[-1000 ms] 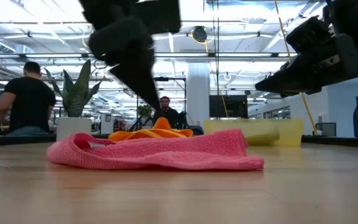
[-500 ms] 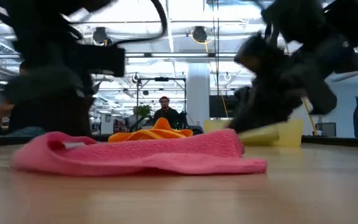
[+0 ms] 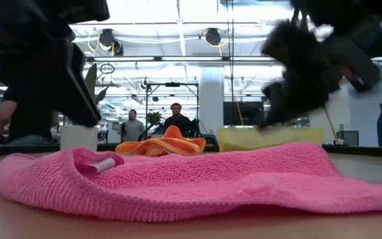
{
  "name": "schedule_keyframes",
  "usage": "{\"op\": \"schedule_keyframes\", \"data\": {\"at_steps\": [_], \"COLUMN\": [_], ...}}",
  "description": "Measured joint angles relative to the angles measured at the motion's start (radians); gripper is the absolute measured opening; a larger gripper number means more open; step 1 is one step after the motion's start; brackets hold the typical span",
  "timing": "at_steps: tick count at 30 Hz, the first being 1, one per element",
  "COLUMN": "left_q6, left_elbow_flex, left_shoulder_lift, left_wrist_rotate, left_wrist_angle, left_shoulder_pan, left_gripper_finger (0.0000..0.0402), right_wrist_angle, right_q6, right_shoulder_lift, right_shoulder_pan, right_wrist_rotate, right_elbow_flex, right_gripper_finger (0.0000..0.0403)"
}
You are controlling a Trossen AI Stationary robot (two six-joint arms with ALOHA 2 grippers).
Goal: Fold microfiber towels
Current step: Fold the pink kitchen towel
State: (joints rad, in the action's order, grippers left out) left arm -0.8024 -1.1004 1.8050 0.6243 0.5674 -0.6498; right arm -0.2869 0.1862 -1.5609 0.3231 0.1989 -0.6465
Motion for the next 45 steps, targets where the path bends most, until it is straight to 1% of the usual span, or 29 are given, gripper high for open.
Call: {"op": "schedule_keyframes", "data": {"at_steps": [2,3,4,6,8,9,12,14,17,19,21,23,25,27,28,30,32,34,36,38,40,45], "left_q6": [-0.066,-0.083,-0.087,-0.057,0.018,0.055,0.139,0.179,0.239,0.291,0.349,0.390,0.410,0.430,0.449,0.493,0.536,0.577,0.615,0.640,0.652,0.656], "left_elbow_flex": [0.000,0.000,0.006,0.028,0.063,0.089,0.154,0.180,0.182,0.179,0.167,0.149,0.132,0.116,0.113,0.118,0.120,0.122,0.107,0.103,0.078,0.062], "left_shoulder_lift": [-0.008,-0.007,-0.006,-0.002,0.015,0.019,0.020,0.015,0.015,0.015,0.015,0.015,0.015,0.015,0.015,0.017,0.048,0.081,0.134,0.172,0.216,0.210], "left_wrist_rotate": [0.049,0.050,0.037,-0.042,-0.149,-0.179,-0.188,-0.179,-0.177,-0.177,-0.180,-0.179,-0.169,-0.165,-0.180,-0.258,-0.341,-0.411,-0.490,-0.569,-0.625,-0.666], "left_wrist_angle": [0.042,0.052,0.063,0.039,-0.063,-0.110,-0.266,-0.310,-0.352,-0.380,-0.426,-0.426,-0.428,-0.449,-0.479,-0.555,-0.673,-0.735,-0.812,-0.846,-0.863,-0.796], "left_shoulder_pan": [0.023,0.038,0.055,0.094,0.138,0.157,0.216,0.252,0.301,0.323,0.334,0.336,0.333,0.328,0.327,0.334,0.349,0.367,0.385,0.397,0.406,0.405], "left_gripper_finger": [0.0145,0.0145,0.0145,0.0145,0.0145,0.0145,0.0145,0.0145,0.0145,0.0145,0.0145,0.0145,0.0145,0.0145,0.0145,0.0145,0.0145,0.0140,0.0125,0.0102,0.0079,0.0025], "right_wrist_angle": [-0.103,-0.129,-0.145,-0.144,-0.111,-0.094,0.037,0.131,0.248,0.294,0.295,0.267,0.242,0.163,0.097,-0.086,-0.249,-0.389,-0.472,-0.478,-0.464,-0.467], "right_q6": [0.005,0.006,0.007,0.011,0.012,0.012,0.066,0.105,0.121,0.100,0.080,0.060,0.059,0.062,0.060,0.039,0.009,-0.013,-0.016,-0.016,-0.017,-0.023], "right_shoulder_lift": [-0.010,-0.022,-0.038,-0.067,-0.101,-0.120,-0.123,-0.103,-0.056,-0.019,0.020,0.074,0.112,0.133,0.141,0.137,0.113,0.081,0.067,0.047,0.041,0.033], "right_shoulder_pan": [-0.002,-0.006,-0.012,-0.027,-0.050,-0.063,-0.098,-0.113,-0.113,-0.100,-0.088,-0.080,-0.069,-0.056,-0.048,-0.035,-0.021,-0.015,-0.013,-0.016,-0.019,-0.029], "right_wrist_rotate": [0.029,0.032,0.031,0.027,0.010,0.007,0.018,0.046,0.136,0.255,0.374,0.430,0.408,0.332,0.287,0.167,0.061,0.001,-0.019,-0.020,-0.020,-0.019], "right_elbow_flex": [0.012,0.020,0.025,0.024,0.024,0.023,0.020,0.018,0.019,0.026,0.035,0.040,0.063,0.100,0.123,0.176,0.242,0.285,0.312,0.318,0.317,0.309], "right_gripper_finger": [0.0000,0.0000,0.0000,0.0000,0.0000,0.0000,0.0000,0.0000,0.0000,0.0000,0.0000,0.0000,0.0000,0.0000,0.0000,0.0000,0.0000,0.0000,0.0000,0.0000,0.0000,0.0000]}}
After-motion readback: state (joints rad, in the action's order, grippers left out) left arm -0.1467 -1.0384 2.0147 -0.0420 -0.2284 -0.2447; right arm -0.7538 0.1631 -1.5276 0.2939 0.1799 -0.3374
